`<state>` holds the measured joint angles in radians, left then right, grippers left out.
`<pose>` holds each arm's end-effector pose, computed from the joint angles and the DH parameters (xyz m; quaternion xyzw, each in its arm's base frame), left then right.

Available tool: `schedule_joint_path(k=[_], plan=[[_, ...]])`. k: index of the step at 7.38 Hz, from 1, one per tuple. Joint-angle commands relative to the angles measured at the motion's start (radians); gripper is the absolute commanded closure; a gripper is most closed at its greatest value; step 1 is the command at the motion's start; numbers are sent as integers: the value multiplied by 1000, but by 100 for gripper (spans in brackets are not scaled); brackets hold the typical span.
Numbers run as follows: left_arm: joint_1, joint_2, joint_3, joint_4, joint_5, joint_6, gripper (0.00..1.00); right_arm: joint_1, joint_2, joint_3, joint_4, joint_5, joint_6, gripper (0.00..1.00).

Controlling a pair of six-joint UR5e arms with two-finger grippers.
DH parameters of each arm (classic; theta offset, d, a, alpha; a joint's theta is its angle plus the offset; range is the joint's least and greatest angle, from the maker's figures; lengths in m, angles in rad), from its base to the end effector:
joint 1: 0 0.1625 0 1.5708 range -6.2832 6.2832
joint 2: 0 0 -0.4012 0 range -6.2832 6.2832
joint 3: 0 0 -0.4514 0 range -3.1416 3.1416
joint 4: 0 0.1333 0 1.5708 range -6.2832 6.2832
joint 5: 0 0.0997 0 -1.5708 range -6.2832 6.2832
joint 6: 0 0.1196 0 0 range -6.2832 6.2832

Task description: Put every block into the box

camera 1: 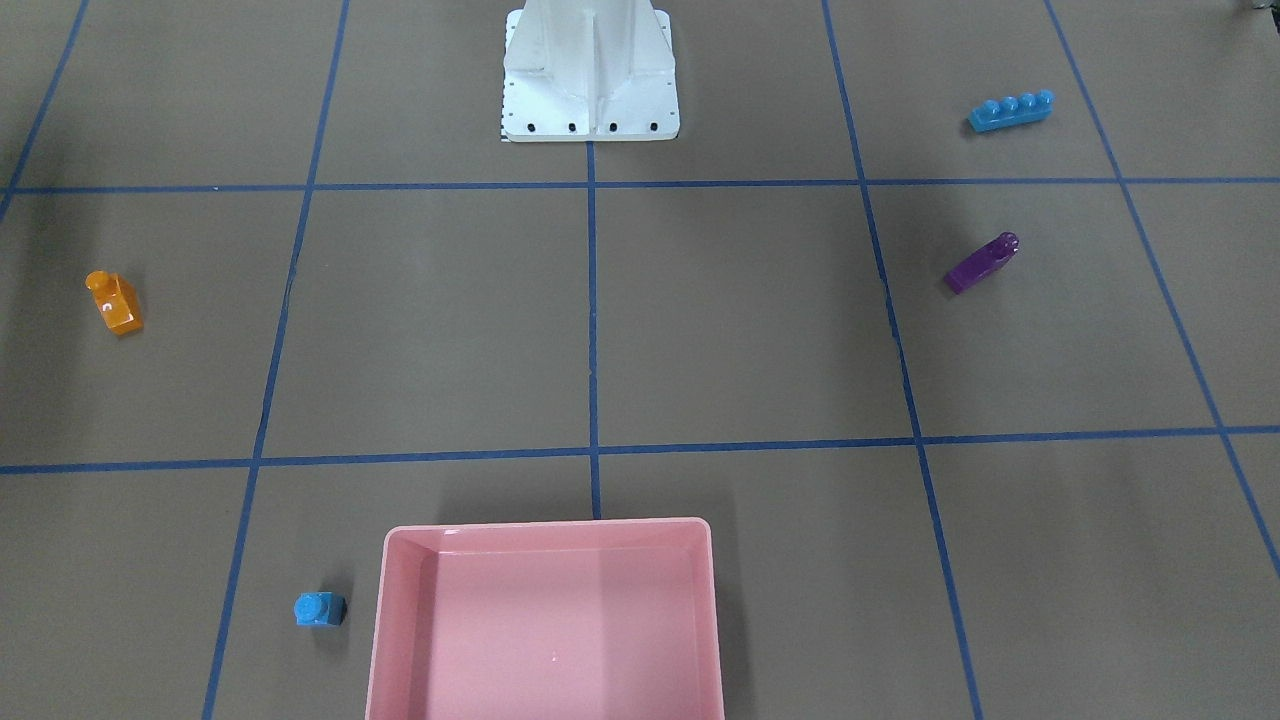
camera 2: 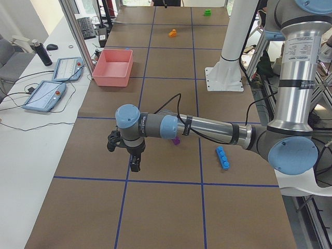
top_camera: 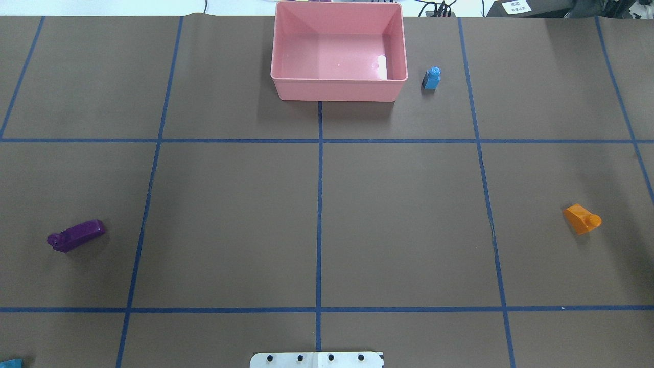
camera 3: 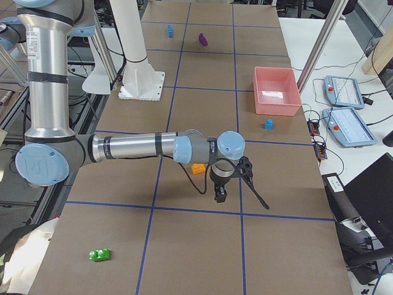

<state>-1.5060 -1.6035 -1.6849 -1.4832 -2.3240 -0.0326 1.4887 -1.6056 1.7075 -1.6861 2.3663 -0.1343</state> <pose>-0.0148 -0.5665 0.5786 0.0096 0.3685 0.0259 0.9292 0.0040 -0.5358 0.6026 0.0039 -0.3874 -0.0970 0.9168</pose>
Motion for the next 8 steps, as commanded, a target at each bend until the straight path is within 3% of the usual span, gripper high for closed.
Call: schedule_joint_path(k=[1, 6, 8], plan=[[0, 2, -15, 3, 0, -4, 0, -1, 4, 6, 0, 1, -1, 0], [39, -6, -45, -19, 0, -3, 0, 1, -5, 21, 0, 1, 2, 0], [52, -1, -44, -103, -6, 2, 0, -17, 18, -17, 2, -7, -2, 0]])
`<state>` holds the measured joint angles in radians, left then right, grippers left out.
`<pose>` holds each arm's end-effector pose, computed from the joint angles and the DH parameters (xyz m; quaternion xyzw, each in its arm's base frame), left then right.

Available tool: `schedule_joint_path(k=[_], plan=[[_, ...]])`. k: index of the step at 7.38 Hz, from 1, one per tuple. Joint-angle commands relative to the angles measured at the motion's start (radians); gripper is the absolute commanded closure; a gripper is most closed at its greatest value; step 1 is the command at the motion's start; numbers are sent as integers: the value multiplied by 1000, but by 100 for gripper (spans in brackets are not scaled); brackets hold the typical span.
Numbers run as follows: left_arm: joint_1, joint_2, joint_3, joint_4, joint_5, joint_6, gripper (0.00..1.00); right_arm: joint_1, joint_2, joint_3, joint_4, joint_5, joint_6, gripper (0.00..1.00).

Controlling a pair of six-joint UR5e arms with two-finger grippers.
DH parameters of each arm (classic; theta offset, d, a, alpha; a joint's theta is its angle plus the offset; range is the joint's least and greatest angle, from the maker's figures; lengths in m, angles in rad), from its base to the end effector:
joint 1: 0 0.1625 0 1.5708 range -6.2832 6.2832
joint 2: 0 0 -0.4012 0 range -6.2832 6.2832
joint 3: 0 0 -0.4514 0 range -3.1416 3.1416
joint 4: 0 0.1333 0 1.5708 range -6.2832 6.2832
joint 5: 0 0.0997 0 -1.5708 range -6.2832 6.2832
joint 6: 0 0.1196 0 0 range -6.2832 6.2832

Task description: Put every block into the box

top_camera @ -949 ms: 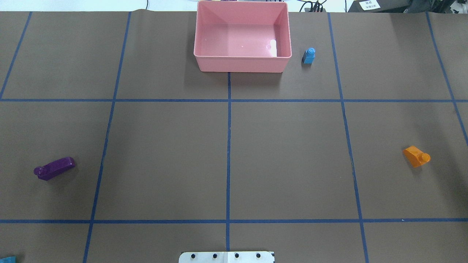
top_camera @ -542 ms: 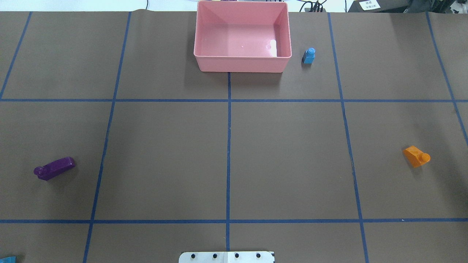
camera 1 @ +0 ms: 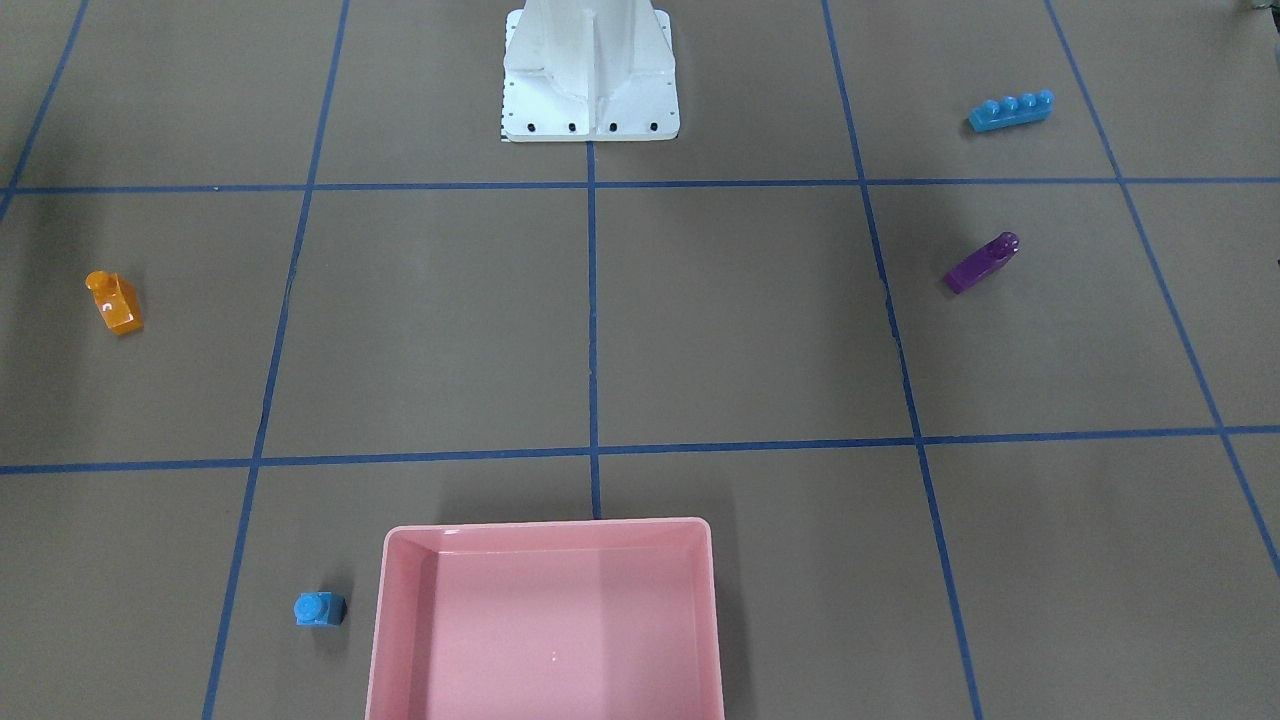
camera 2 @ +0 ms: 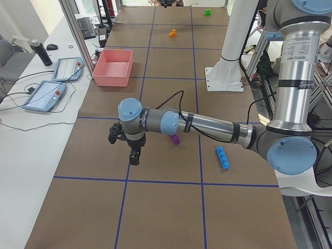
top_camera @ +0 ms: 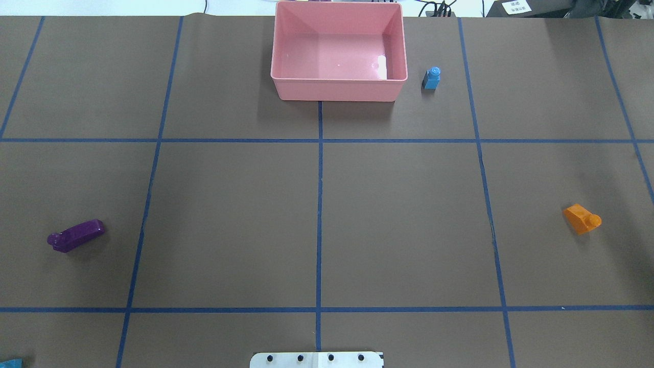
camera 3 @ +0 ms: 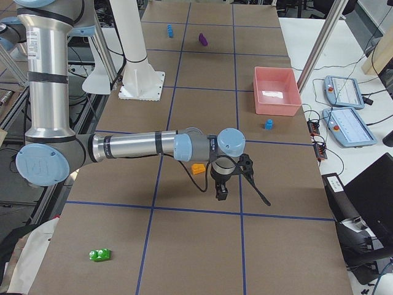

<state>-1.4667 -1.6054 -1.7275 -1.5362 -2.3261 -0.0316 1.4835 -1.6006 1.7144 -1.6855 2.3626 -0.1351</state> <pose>0.0081 -0.5714 0.5481 0.0477 0.3717 0.0624 0.9250 0.0013 -0.5383 0.5964 0.0088 -0.3855 -0.1022 0.9170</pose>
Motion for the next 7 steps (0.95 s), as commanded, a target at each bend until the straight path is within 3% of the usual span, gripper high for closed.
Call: schedule_joint_path(k=[1, 3, 4, 6, 7], plan=[[84, 1, 5, -100, -45, 4, 0, -25, 21, -24, 0, 0, 0, 0], [169, 2, -1, -174, -48, -86, 0, -25, -13, 13, 1, -8, -14, 0], [171, 8, -10, -174, -48, -87, 0, -25, -98, 87, 0, -55, -15, 0], [171, 12, -21, -174, -44, -91, 0, -25, -259, 141, 19, -40, -56, 0], [171, 13, -35, -174, -44, -93, 0, -23, -379, 139, 124, -46, -93, 0]])
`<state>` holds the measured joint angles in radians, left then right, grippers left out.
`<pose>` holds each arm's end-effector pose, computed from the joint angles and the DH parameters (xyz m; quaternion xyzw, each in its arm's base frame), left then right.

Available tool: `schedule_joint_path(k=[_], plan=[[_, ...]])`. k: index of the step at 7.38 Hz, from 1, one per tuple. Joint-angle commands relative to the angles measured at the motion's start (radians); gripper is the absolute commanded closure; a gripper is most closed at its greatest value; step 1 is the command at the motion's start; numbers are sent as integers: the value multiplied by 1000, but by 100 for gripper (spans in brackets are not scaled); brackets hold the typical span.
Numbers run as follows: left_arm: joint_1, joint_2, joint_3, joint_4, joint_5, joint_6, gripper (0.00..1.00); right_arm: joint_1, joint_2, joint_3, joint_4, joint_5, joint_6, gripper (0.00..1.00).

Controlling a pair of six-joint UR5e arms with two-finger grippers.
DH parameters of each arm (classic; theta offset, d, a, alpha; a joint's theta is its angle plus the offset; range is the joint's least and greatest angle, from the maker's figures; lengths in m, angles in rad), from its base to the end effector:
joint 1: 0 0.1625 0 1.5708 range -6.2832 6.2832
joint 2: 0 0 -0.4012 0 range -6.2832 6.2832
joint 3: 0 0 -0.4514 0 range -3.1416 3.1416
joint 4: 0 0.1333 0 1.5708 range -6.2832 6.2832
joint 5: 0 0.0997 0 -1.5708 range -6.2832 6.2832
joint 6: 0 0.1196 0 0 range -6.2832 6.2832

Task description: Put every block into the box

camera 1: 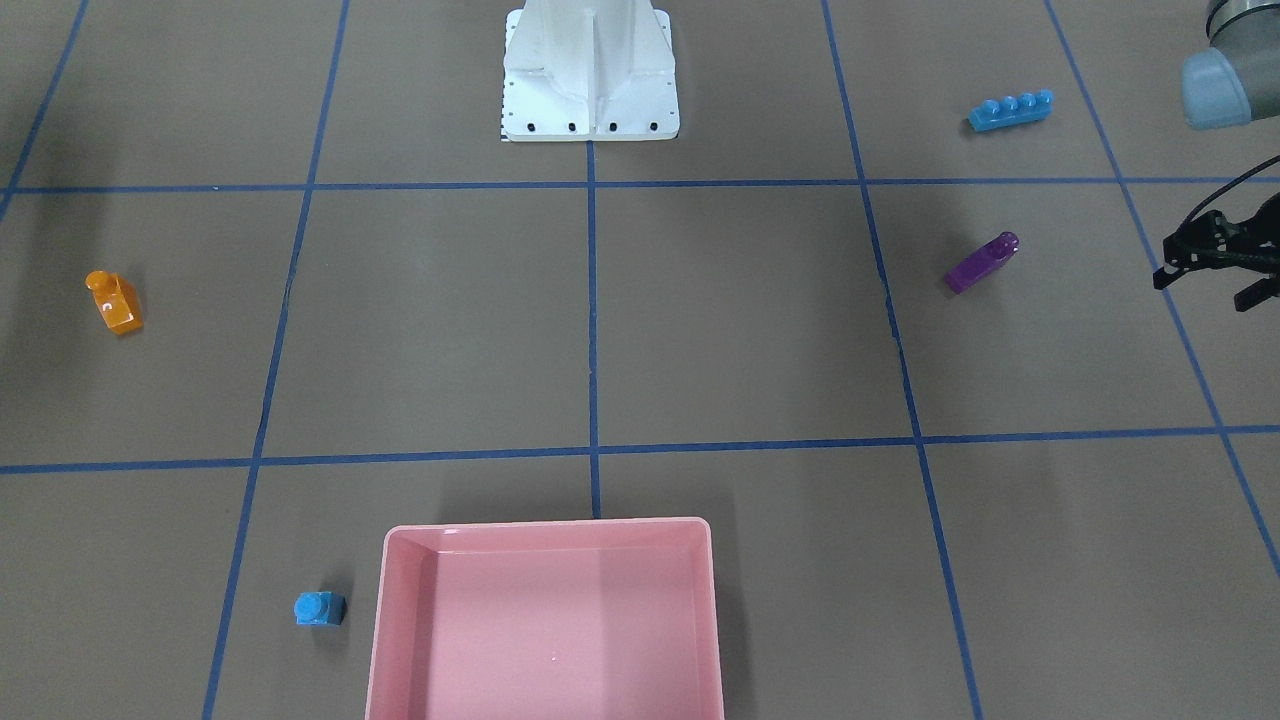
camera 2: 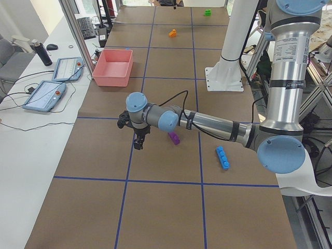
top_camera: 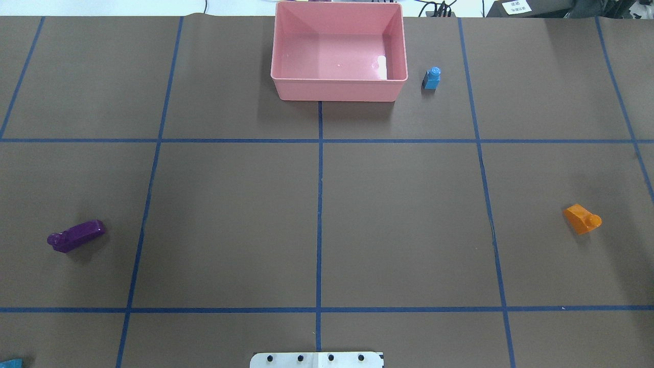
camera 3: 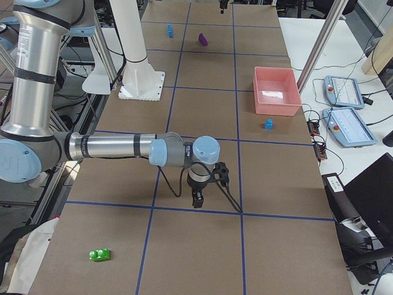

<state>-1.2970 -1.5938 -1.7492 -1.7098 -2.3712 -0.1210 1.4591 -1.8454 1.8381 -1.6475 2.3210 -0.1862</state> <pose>0.1093 -0.5648 0.5185 0.0777 0.4071 0.1351 0.9000 0.0030 -0.4377 0.6475 -0.0254 -0.3672 -0.1227 0.9216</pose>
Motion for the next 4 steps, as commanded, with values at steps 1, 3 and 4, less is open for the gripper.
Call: schedule_joint_path(k=[1, 3, 4], plan=[[1, 1, -16, -1, 3, -3, 0, 4, -232, 12, 207, -11, -48, 0], [1, 1, -24, -1, 9, -3, 0, 20, -360, -12, 244, -31, -71, 0], [1, 1, -35, 1, 10, -3, 0, 68, -362, -90, 245, -34, -97, 1]])
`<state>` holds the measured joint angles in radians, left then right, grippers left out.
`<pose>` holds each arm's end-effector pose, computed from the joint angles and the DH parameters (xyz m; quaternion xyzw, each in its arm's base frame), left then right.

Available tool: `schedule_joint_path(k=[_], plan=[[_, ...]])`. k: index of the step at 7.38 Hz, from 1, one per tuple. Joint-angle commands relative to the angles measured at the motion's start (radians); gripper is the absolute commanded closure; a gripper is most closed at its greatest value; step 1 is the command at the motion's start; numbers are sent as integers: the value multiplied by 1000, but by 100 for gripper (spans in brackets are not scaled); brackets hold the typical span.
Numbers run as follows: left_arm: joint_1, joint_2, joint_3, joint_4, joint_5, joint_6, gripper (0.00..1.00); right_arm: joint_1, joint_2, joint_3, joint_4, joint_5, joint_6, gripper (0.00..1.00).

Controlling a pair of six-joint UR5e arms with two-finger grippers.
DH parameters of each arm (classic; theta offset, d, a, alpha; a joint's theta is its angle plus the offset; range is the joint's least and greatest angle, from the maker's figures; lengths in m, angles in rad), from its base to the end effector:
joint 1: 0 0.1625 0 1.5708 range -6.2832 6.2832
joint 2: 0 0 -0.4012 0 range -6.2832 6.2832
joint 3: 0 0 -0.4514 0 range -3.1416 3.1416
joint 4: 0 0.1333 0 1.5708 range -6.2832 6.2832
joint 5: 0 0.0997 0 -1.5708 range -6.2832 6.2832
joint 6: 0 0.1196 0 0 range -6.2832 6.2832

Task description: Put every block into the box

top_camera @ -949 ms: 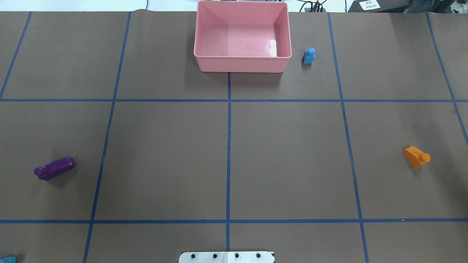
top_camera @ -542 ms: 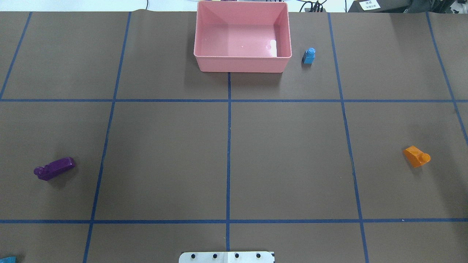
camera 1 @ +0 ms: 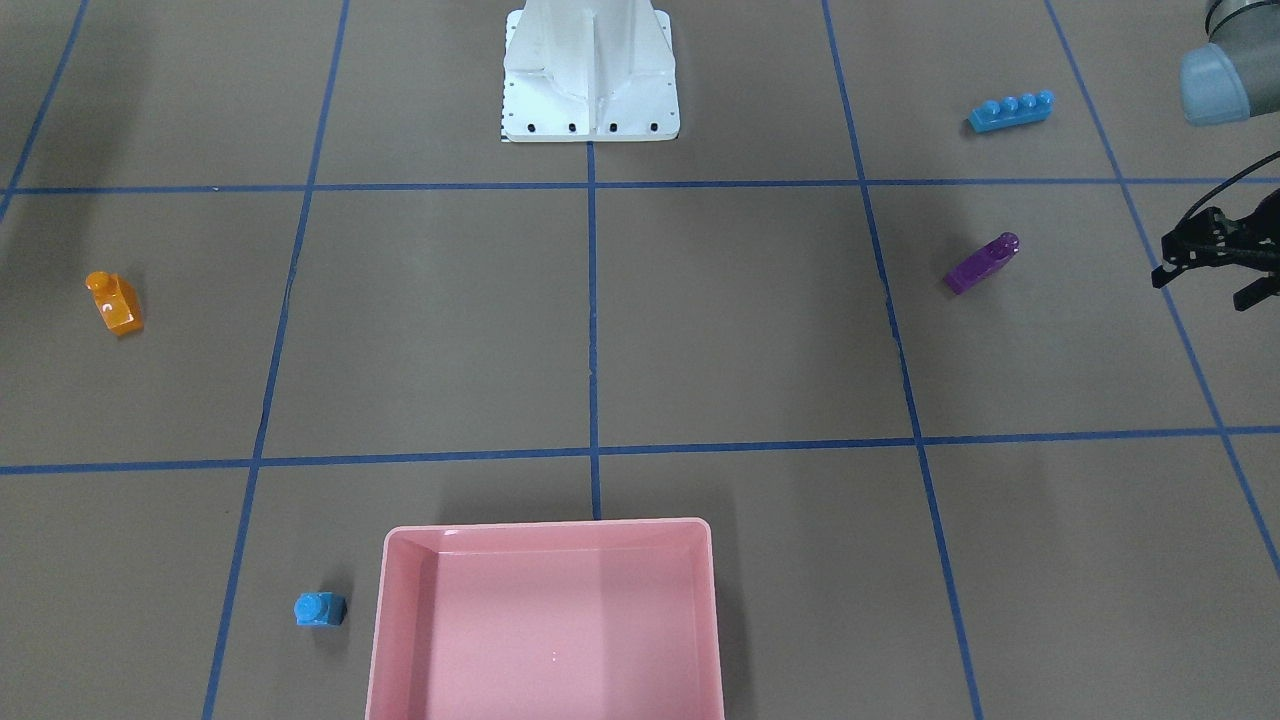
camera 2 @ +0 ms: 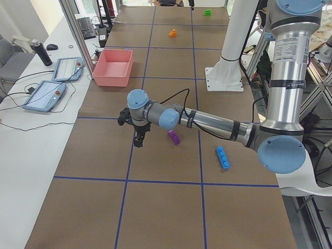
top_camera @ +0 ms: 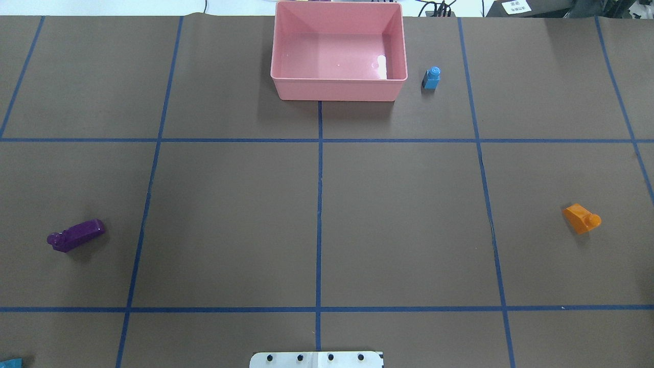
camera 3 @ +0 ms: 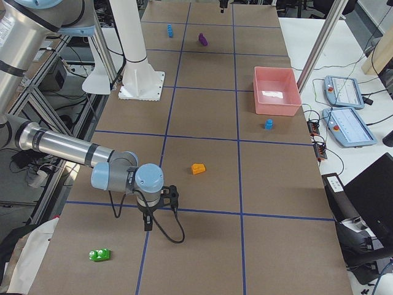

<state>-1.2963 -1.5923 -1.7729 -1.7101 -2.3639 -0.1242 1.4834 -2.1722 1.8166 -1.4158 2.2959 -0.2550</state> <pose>0.1087 -0.5634 0.5066 0.0879 0.4053 0.1376 0.8995 0.0297 -0.2797 0.7580 -0.0638 -0.3595 -0.1235 0.9227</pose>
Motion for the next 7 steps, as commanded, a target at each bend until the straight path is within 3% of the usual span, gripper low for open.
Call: schedule_joint_path(k=[1, 3, 5, 6, 7], plan=[[0, 0, -22, 1, 3, -2, 0, 63, -29, -165, 14, -7, -91, 3], [0, 2, -39, 1, 3, -2, 0, 93, -17, -279, 31, -12, -128, 4], [0, 2, -43, 1, 3, -2, 0, 94, -17, -388, 171, -78, -130, 4], [0, 3, -45, 1, 3, -2, 0, 94, -14, -432, 217, -78, -125, 10], [0, 3, -46, 1, 2, -2, 0, 94, -17, -436, 222, -75, -113, 48]])
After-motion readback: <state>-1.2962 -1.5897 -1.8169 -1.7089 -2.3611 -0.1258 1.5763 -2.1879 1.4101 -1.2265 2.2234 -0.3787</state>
